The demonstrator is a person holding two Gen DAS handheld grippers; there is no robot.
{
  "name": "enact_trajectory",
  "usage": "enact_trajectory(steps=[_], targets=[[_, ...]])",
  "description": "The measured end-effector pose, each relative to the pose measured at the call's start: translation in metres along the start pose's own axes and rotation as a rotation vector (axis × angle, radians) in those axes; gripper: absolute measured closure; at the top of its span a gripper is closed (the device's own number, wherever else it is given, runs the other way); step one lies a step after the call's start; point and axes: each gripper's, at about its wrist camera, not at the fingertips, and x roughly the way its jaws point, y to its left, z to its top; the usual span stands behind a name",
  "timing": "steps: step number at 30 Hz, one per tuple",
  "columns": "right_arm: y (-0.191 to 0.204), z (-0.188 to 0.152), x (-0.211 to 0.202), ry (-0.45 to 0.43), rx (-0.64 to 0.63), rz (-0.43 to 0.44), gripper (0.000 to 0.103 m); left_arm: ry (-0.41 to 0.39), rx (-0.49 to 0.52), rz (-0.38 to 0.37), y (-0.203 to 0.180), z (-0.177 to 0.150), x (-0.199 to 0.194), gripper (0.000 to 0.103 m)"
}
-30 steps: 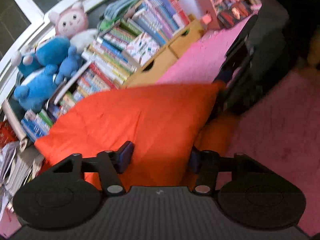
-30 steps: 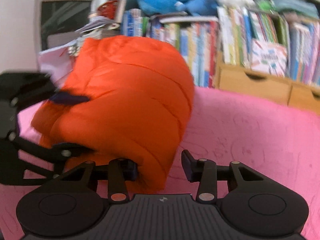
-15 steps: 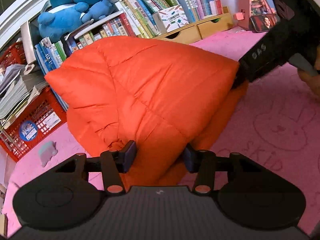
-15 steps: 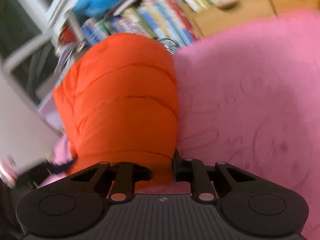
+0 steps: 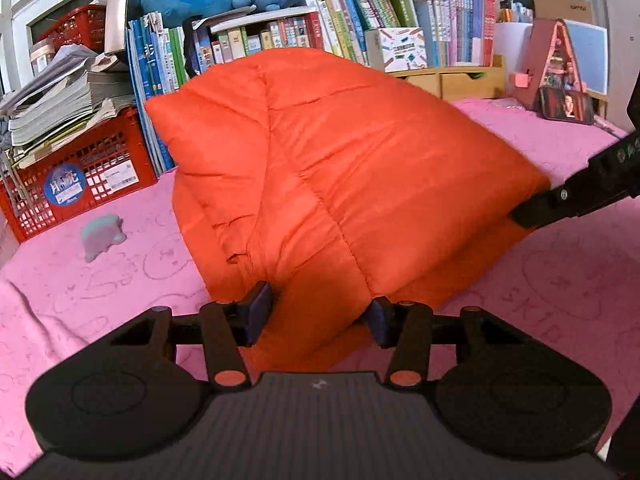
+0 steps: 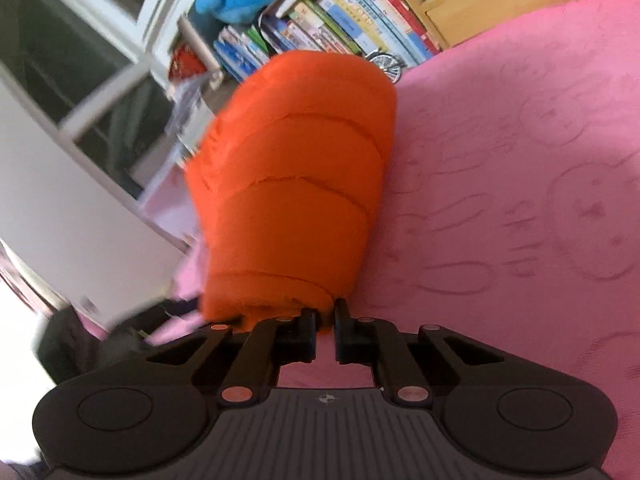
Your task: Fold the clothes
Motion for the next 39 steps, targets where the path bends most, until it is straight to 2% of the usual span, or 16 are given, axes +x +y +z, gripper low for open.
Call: enact_trajectory(steps=[4,7,8,11,13,14,15,16,20,28,30,32,33,34,37,39], targets=[[0.018,0.013,-0.029,-0.021,-0.177,-0.084,0.082,-0.015,0.001,-0.016,-0.005,-0.005,0.0,0.049],[0.052,0.039,-0.046,-0.115,-0.322,-0.11,0.061,-0.027,0.004,-0.019,-0.006,-0.008,0.001,0.049],[0.065,0.05,-0.044,-0.143,-0.367,-0.104,0.055,-0.031,-0.001,-0.023,-0.005,-0.009,0.001,0.049],[0.114,0.081,-0.006,-0.188,-0.533,-0.108,0.054,-0.043,-0.013,-0.03,-0.003,-0.013,0.001,0.049],[0.148,0.095,0.038,-0.194,-0.663,-0.124,0.055,-0.045,-0.009,-0.031,-0.005,-0.015,0.002,0.046],[0.159,0.099,0.059,-0.19,-0.716,-0.129,0.063,-0.044,-0.007,-0.031,-0.005,-0.016,0.002,0.045],[0.17,0.105,0.083,-0.171,-0.759,-0.131,0.082,-0.045,-0.01,-0.03,-0.006,-0.016,0.002,0.045],[0.176,0.11,0.104,-0.14,-0.786,-0.132,0.088,-0.048,-0.016,-0.033,-0.006,-0.017,0.002,0.045],[0.176,0.124,0.172,-0.066,-0.827,-0.215,0.09,-0.062,-0.039,-0.054,-0.004,-0.02,0.003,0.039],[0.133,0.122,0.206,0.068,-0.738,-0.228,0.095,-0.049,-0.04,-0.089,0.0,-0.017,0.002,0.038],[0.13,0.122,0.205,0.073,-0.73,-0.218,0.095,-0.07,-0.138,-0.134,0.02,-0.007,-0.014,0.039],[0.123,0.125,0.198,0.055,-0.687,-0.158,0.094,-0.118,-0.266,-0.163,0.043,0.003,-0.033,0.039],[0.117,0.13,0.192,0.046,-0.636,-0.093,0.094,-0.151,-0.331,-0.128,0.055,0.012,-0.04,0.027],[0.109,0.135,0.186,0.035,-0.576,-0.025,0.093,-0.164,-0.366,-0.055,0.063,0.024,-0.042,0.022],[0.082,0.148,0.165,-0.071,-0.32,0.161,0.092,-0.236,-0.369,0.194,0.074,0.054,-0.026,0.021],[0.067,0.155,0.15,-0.159,-0.174,0.257,0.091,-0.243,-0.382,0.268,0.082,0.069,-0.001,0.023]])
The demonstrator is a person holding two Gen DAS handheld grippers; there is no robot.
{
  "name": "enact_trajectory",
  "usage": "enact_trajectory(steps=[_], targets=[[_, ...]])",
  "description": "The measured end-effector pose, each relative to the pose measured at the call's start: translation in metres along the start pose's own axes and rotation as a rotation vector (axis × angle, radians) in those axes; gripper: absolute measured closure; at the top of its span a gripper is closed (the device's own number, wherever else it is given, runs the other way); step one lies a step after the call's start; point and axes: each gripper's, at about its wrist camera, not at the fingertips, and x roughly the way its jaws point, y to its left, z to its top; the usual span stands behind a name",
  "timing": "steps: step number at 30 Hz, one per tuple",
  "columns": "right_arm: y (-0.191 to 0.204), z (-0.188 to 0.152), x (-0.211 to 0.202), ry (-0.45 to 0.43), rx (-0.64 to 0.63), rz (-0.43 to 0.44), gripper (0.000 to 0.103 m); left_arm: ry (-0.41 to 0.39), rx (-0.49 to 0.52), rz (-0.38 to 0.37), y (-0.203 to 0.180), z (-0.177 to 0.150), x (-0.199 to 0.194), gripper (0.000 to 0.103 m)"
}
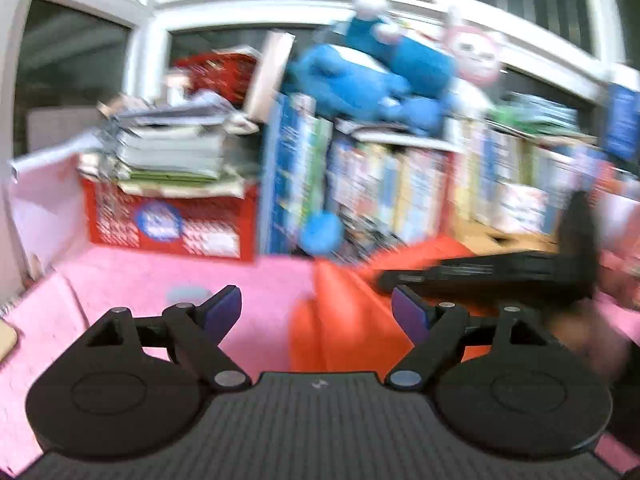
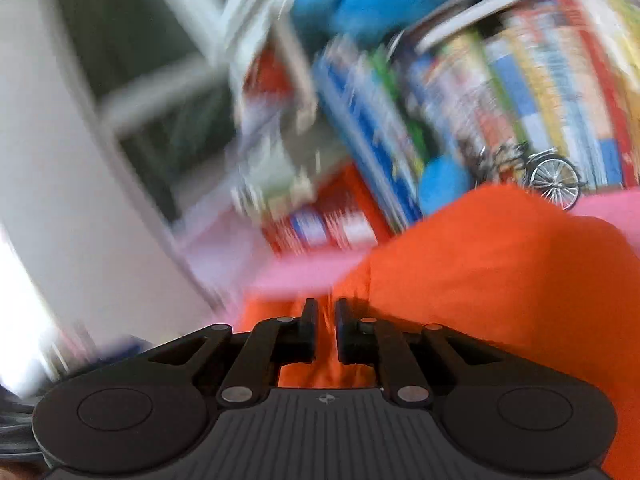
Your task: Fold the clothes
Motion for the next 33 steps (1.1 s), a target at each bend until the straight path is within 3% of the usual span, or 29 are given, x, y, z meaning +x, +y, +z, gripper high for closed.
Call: enact_trajectory(steps=[2,7,13,18,20,23,25,29,31,33], targets=[[-0.006,0.006,-0.017,-0.069,0.031,-0.012,0.091,0.028,0.015,0.044,-0.01,0.0,0.026,0.026],[-0.005,0.019,-0.034,-0.011,-0.217,-0.305,0.093,0.118,0.087,0.112,-0.026,-0.018,0.065,0.024],[-0.015,0.007,-0.026,0.009,-0.359,-0.465,0.101,0.206,0.115,0.102,-0.025,-0.04,0.087,0.022],[-0.029,0.001,-0.029,-0.043,-0.293,-0.497,0.103,0.203,0.12,0.091,-0.026,-0.052,0.088,0.022],[-0.042,0.006,-0.026,-0.051,-0.264,-0.578,0.103,0.2,0.091,0.08,-0.024,-0.057,0.089,0.021],[-0.065,0.009,-0.022,-0.016,-0.217,-0.736,0.09,0.186,0.056,0.071,-0.021,-0.063,0.089,0.021],[-0.075,0.015,-0.033,-0.019,-0.168,-0.733,0.09,0.181,0.05,0.069,-0.02,-0.065,0.088,0.021],[-0.041,0.031,-0.059,-0.139,-0.234,-0.619,0.09,0.196,0.012,0.04,-0.014,-0.064,0.091,0.021],[-0.003,0.036,-0.053,-0.104,-0.334,-0.506,0.085,0.2,-0.007,0.032,-0.012,-0.064,0.091,0.02],[0.031,0.029,-0.031,-0.058,-0.458,-0.452,0.071,0.2,-0.012,0.031,-0.012,-0.064,0.091,0.019]])
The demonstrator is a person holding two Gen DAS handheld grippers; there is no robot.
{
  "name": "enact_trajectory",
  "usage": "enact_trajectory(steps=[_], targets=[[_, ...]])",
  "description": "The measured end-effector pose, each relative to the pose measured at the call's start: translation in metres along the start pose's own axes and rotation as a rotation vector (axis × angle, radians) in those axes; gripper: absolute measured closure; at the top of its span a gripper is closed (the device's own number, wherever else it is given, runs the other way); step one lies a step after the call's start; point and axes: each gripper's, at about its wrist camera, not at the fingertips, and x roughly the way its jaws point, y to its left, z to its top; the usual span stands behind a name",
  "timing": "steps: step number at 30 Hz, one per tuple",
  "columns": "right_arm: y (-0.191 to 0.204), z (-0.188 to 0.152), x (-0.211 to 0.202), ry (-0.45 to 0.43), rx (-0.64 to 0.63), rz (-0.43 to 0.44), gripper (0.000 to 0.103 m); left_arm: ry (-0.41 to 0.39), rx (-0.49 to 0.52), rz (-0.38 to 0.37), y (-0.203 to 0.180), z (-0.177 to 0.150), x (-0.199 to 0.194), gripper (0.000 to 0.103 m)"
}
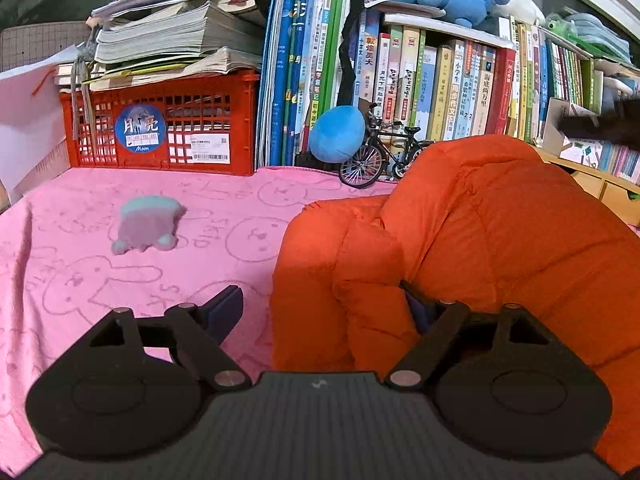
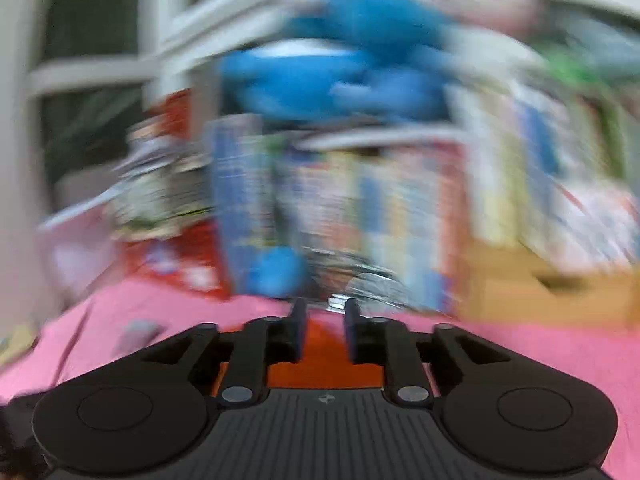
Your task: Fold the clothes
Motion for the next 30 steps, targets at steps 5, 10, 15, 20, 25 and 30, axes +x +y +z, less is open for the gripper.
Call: enact_trajectory(steps=[5,10,15,20,25,30], targets=[[0.084,0.0,0.035,0.068,-0.242,0.041,0.067,-0.002,-0.008,-0.001,0.001,0.0,0.0,0.019],[0.08,-0.019,0.062,0.141,-0.318,-0.159,0.068,0.003,-0.024,-0.011,0.004,0.0,0.0,0.015],[0.028,-0.025,0.063,0.154,-0.251,-0.321,0.067,0.007,-0.025,-0.017,0.005,0.0,0.001,0.015],[-0.023,-0.038,0.063,0.201,-0.011,-0.241,0.052,0.015,-0.04,-0.031,0.007,0.0,0.003,0.015],[-0.075,-0.042,0.039,0.156,0.399,0.003,0.042,0.025,-0.063,-0.038,0.011,0.0,0.005,0.013],[-0.11,-0.074,-0.005,0.18,0.581,0.233,0.006,0.03,-0.091,-0.057,0.015,0.0,0.006,0.013]])
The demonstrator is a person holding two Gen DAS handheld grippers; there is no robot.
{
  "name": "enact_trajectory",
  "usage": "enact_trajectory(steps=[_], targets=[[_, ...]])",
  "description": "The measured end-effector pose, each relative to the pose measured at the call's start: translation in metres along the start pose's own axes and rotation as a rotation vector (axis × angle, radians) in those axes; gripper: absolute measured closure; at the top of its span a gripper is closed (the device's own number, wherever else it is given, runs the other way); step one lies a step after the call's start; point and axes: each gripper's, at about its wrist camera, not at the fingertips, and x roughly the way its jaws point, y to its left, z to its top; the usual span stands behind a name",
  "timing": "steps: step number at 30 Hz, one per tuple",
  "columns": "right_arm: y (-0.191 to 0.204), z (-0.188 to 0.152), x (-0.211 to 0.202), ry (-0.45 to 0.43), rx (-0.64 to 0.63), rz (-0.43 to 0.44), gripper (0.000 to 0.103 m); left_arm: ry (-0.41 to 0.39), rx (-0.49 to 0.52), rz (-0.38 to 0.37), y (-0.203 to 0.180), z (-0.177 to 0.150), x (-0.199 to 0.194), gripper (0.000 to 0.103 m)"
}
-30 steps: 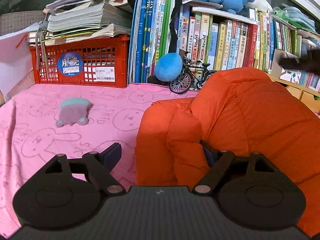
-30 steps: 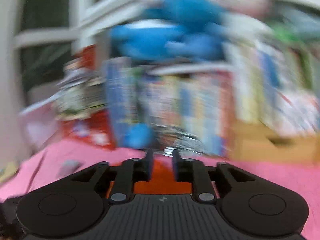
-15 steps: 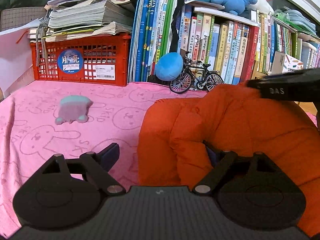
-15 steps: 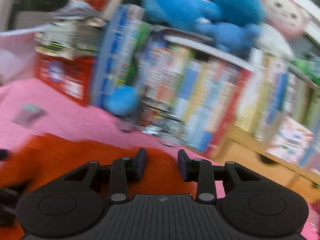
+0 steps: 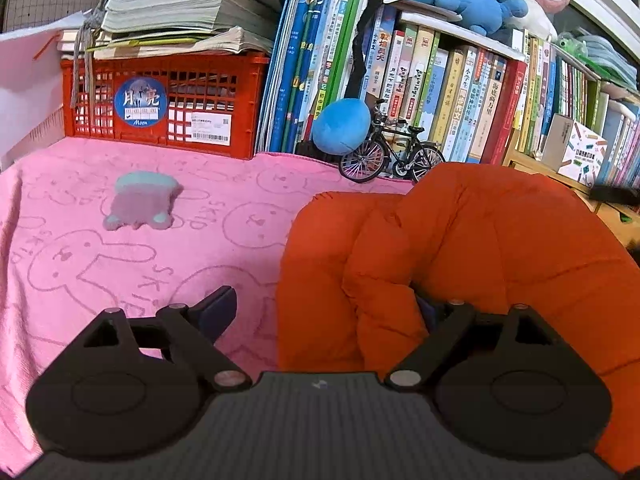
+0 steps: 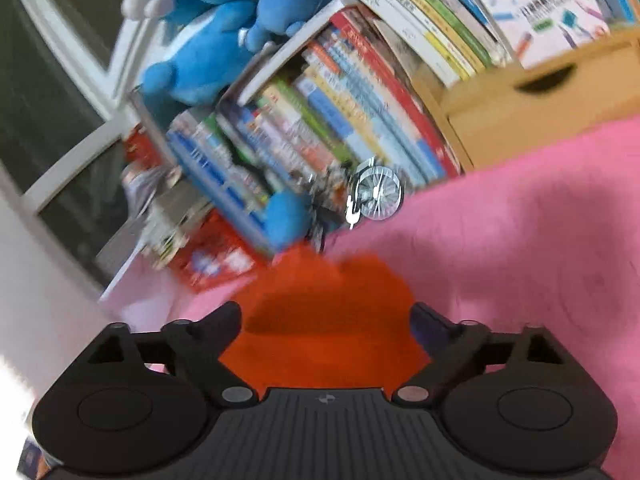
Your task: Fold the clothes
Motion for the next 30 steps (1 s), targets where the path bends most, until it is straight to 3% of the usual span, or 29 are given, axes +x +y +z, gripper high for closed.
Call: enact_trajectory(steps=[6,13,16,20,22,25,30], targets=[[-0.007,-0.049,-0.032,0.134,0.04,0.092,0.0,-0.013,-0.027,-0.016,0.001,-0.001,-0.003,0.013],[0.028,-0.099,-0.027,0.271,0.012,0.203,0.0,-0.055,-0.054,0.018,-0.008,-0.009,-0.021,0.013],[0.035,-0.11,-0.027,0.271,0.015,0.222,0.01,-0.068,-0.043,0.029,-0.014,-0.012,-0.033,0.014],[0.03,-0.118,-0.032,0.281,0.096,0.245,0.033,-0.099,-0.033,0.016,-0.01,-0.009,-0.054,0.014],[0.028,-0.125,-0.037,0.288,0.121,0.269,0.037,-0.137,-0.029,0.025,-0.008,-0.005,-0.068,0.014],[0.033,-0.133,-0.042,0.291,0.092,0.276,0.036,-0.206,-0.016,0.048,-0.01,0.0,-0.089,0.014],[0.049,-0.142,-0.051,0.309,-0.01,0.266,0.019,-0.264,0.027,0.039,-0.024,0.001,-0.111,0.008]])
